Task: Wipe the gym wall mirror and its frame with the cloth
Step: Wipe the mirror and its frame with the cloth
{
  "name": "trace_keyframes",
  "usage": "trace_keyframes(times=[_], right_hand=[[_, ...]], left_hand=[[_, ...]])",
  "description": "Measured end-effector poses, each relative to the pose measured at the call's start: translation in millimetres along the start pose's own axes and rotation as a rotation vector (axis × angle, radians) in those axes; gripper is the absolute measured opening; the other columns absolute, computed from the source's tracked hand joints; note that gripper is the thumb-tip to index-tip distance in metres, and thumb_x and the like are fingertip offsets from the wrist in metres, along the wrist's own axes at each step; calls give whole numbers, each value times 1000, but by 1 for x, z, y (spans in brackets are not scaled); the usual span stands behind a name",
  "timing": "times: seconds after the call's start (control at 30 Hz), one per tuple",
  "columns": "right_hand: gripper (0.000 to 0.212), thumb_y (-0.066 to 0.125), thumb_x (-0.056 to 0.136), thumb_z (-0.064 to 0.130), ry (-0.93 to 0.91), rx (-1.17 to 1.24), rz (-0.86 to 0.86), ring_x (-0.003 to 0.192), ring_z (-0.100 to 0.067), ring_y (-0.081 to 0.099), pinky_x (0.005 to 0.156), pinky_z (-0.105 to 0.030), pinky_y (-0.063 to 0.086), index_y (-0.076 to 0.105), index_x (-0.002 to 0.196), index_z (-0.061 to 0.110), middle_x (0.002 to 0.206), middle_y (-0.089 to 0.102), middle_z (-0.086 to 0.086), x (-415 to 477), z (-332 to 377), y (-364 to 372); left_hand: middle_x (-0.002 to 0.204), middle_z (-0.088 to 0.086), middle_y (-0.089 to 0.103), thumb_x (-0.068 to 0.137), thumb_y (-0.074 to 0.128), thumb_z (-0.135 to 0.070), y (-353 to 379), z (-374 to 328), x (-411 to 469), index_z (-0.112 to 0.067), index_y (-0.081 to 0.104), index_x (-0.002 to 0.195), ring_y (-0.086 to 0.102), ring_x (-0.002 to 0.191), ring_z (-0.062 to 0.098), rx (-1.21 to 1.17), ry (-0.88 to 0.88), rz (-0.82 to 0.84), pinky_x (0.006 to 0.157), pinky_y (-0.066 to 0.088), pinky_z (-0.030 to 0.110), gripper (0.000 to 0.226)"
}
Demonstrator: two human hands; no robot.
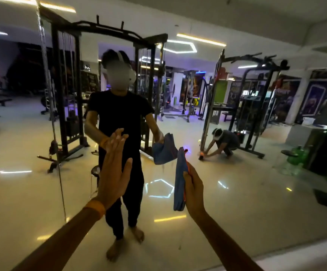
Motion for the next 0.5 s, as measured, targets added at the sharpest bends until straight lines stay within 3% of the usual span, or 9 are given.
trace_keyframes(times=[0.03,0.07,0.13,0.17,0.2,0.27,0.3,0.37,0.5], right_hand=[[32,66,96,53,41,31,8,107,-9,71,93,-25,55,76,120,34,112,76,10,-6,-4,-6],[54,73,83,68,98,58,-31,109,-15,71,95,-29,56,77,121,29,114,76,2,-9,-9,-14],[88,74,72,80,246,196,-23,119,-28,66,105,-39,52,68,131,15,126,70,-15,-27,-24,-17],[90,72,73,80,282,225,-23,120,-29,65,106,-40,50,65,132,12,128,69,-17,-34,-26,-21],[75,69,81,73,367,235,-61,116,-23,68,104,-37,51,67,129,15,123,72,-11,-39,-17,-25],[28,52,107,33,373,143,-96,104,-8,72,96,-32,52,69,122,16,108,78,6,-49,-14,-34],[27,42,111,16,345,166,-96,107,-7,71,98,-33,52,64,127,13,112,77,7,-54,-11,-38],[28,46,110,24,382,149,-59,111,-6,68,104,-32,52,59,133,15,121,72,4,-72,-7,-41],[32,55,103,44,403,181,24,100,-4,71,100,-38,54,61,123,21,105,74,10,-107,-9,-39]], left_hand=[[174,-1,13,108,41,-34,9,-2,-12,-16,21,164,14,160,24,-8,-37,19,124,22,64,63],[173,-4,13,108,38,-42,16,-5,-23,-18,20,165,14,160,21,-20,-87,31,124,22,64,64],[173,-5,15,106,32,-57,33,-12,-47,-22,19,165,14,160,17,-34,-177,44,126,22,61,69],[173,-4,16,105,30,-60,41,-17,-58,-22,20,164,13,160,16,-15,-205,61,126,22,59,72],[173,-4,16,104,30,-61,49,-21,-69,-21,20,164,11,160,15,-2,-216,74,127,22,58,72],[173,-4,16,104,31,-57,63,-30,-87,-20,21,164,9,160,13,10,-245,93,128,21,55,71],[173,-4,16,104,32,-56,69,-38,-95,-21,21,164,9,160,13,5,-277,97,128,21,53,70],[172,-3,17,104,36,-50,82,-49,-115,-22,22,163,13,159,15,-2,-351,117,129,20,47,67],[168,-10,18,108,45,-37,101,-74,-157,-29,19,160,17,154,6,-73,-444,124,125,18,25,59]])
Point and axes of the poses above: each hand's wrist, its own x-axis towards the middle knuckle, its own y-axis out of the palm, z = x × y, the point moved 6 cm from there along x, towards the middle knuckle
